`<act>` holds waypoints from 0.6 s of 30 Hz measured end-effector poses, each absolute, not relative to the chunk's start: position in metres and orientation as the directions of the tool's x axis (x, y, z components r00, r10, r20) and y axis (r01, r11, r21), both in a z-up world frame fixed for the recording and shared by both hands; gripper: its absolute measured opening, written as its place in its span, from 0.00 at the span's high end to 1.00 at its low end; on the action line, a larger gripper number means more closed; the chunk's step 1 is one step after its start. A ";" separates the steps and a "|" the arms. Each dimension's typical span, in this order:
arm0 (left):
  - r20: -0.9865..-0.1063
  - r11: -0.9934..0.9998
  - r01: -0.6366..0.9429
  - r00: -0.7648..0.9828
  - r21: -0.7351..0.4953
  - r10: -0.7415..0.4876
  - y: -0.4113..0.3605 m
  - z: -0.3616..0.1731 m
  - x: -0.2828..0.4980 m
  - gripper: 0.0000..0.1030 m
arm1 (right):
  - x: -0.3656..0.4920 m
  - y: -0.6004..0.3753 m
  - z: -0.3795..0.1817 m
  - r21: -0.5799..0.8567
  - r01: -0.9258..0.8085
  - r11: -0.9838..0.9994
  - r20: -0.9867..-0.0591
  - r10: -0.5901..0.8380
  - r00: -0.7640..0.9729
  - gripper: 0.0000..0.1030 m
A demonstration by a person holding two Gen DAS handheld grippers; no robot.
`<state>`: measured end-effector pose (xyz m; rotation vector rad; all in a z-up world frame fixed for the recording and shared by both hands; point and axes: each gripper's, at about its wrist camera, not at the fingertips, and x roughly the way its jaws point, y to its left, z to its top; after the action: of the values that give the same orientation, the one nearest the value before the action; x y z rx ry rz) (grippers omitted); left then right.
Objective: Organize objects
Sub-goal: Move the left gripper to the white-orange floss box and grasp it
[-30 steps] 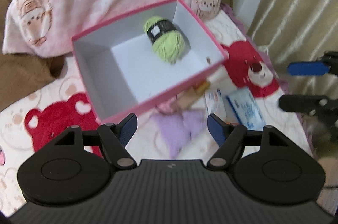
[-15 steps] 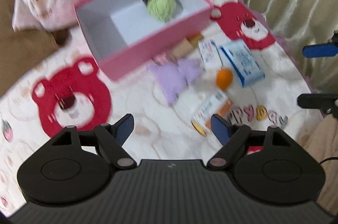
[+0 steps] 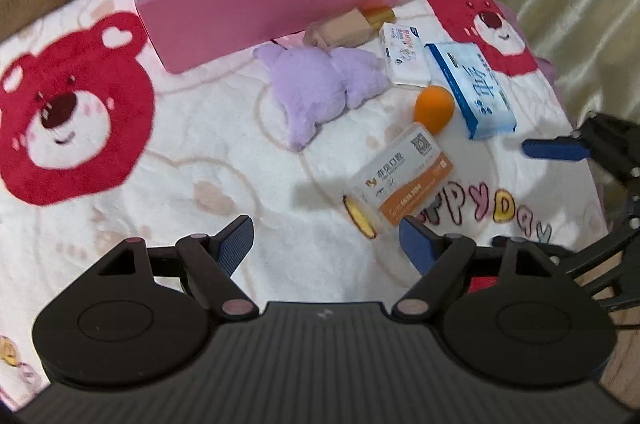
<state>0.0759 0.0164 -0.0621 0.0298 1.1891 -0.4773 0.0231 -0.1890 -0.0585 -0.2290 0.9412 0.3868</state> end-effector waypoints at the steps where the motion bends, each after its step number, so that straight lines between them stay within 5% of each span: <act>1: -0.893 0.903 0.359 0.287 -0.236 -0.347 0.016 -0.066 0.076 0.23 | 0.027 -0.189 -0.063 -0.017 -0.420 0.907 -0.819 0.228 0.527 0.19; 18: -0.848 0.905 0.299 0.348 -0.303 -0.399 -0.016 -0.116 0.075 0.25 | 0.053 -0.182 -0.120 0.002 -0.465 0.885 -0.792 0.285 0.539 0.19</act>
<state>0.0748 -0.0160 -0.1161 -0.1005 1.1279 -0.4531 0.0530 -0.1816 -0.1203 -0.2193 0.8968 0.4503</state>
